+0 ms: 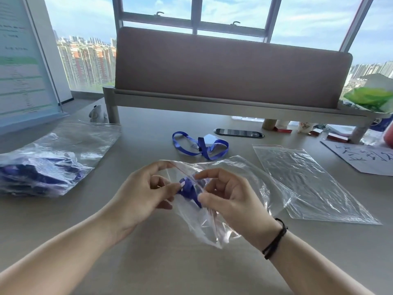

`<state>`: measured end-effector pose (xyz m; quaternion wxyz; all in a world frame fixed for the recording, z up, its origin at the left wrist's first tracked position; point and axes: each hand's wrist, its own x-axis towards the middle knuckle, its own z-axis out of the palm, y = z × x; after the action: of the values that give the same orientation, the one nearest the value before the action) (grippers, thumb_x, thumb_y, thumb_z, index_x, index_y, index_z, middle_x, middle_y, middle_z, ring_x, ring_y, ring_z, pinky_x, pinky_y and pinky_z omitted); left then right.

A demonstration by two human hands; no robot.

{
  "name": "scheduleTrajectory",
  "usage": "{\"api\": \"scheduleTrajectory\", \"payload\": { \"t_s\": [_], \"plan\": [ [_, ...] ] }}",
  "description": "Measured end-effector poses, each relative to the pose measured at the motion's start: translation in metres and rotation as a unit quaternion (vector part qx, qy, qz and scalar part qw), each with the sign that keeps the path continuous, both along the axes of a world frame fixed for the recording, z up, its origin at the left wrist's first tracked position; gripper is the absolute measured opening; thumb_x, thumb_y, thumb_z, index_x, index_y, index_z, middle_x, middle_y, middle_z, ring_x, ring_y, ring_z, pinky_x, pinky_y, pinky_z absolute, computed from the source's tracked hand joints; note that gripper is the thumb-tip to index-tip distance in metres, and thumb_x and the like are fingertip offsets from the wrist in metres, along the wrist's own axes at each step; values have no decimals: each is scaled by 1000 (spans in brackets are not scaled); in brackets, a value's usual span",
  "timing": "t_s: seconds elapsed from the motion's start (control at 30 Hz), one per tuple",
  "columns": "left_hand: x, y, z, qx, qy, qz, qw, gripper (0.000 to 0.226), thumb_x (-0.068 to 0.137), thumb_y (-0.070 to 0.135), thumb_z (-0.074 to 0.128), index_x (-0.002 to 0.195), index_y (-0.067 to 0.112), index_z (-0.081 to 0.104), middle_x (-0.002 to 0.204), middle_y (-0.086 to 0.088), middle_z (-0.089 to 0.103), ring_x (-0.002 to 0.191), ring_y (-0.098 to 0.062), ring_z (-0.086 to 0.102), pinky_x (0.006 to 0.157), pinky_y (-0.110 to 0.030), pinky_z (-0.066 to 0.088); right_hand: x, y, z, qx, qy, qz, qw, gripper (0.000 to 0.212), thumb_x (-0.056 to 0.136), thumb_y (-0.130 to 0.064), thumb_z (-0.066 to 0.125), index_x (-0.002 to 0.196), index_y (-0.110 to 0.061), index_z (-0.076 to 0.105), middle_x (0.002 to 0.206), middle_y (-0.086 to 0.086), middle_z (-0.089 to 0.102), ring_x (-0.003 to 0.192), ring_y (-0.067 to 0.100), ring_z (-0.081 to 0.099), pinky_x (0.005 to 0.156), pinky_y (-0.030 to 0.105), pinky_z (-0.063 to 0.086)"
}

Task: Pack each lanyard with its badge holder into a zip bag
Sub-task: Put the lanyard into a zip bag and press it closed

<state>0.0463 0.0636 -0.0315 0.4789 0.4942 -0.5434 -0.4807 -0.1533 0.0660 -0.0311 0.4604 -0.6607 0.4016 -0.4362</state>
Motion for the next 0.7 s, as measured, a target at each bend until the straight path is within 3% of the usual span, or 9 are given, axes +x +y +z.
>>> {"api": "scheduleTrajectory", "payload": {
  "t_s": [0.13,0.27,0.37,0.43,0.5,0.57,0.63,0.7],
  "plan": [
    [2,-2,-2,-50,-17,47,998,36,72,9,83,104,22,70,59,-8,56,51,-18,53,51,-28,53,5,5,-6,21,32,97,995,46,75,-14,76,116,-32,63,75,-2,64,65,20,55,64,36,48],
    [4,-3,-5,-111,-120,76,984,24,87,5,72,91,29,77,61,-13,61,51,-18,56,53,-27,49,4,6,-6,21,39,128,991,48,79,-18,79,121,-34,63,81,0,68,67,19,58,65,33,48],
    [-2,-2,-4,-31,2,21,999,26,97,6,53,94,12,78,81,-24,68,69,-24,63,58,-32,54,3,4,-5,2,45,104,994,41,80,-34,76,119,-32,67,85,7,70,69,18,61,64,30,50],
    [-4,0,-3,22,93,-8,995,31,99,15,46,97,0,74,77,-24,63,69,-25,63,58,-32,55,3,2,-7,-13,57,91,994,40,78,-45,74,116,-32,69,84,10,69,70,22,58,65,41,50],
    [-4,2,-2,21,105,-26,994,36,97,29,50,99,2,74,75,-14,64,68,-22,64,58,-29,56,2,2,-8,-31,74,91,993,37,79,-48,73,113,-32,71,75,5,62,66,20,52,63,42,46],
    [-4,3,-2,0,60,-17,998,36,89,39,59,104,10,75,75,-15,67,69,-20,67,60,-26,57,2,3,-8,-55,93,89,990,29,83,-44,75,109,-30,73,68,-3,53,61,13,45,59,32,41],
    [-5,1,-2,-24,7,15,1000,22,88,22,69,110,17,72,74,-17,65,68,-22,68,62,-25,57,1,4,-6,-67,104,71,990,19,85,-36,75,103,-28,74,63,-3,49,58,9,44,58,24,41],
    [-4,-2,-5,-33,-6,26,999,28,91,2,67,108,23,71,72,-14,62,66,-23,68,63,-28,58,0,4,-5,-71,112,39,990,12,86,-30,75,98,-27,75,59,-1,52,55,5,46,57,20,43]
  ]
}}
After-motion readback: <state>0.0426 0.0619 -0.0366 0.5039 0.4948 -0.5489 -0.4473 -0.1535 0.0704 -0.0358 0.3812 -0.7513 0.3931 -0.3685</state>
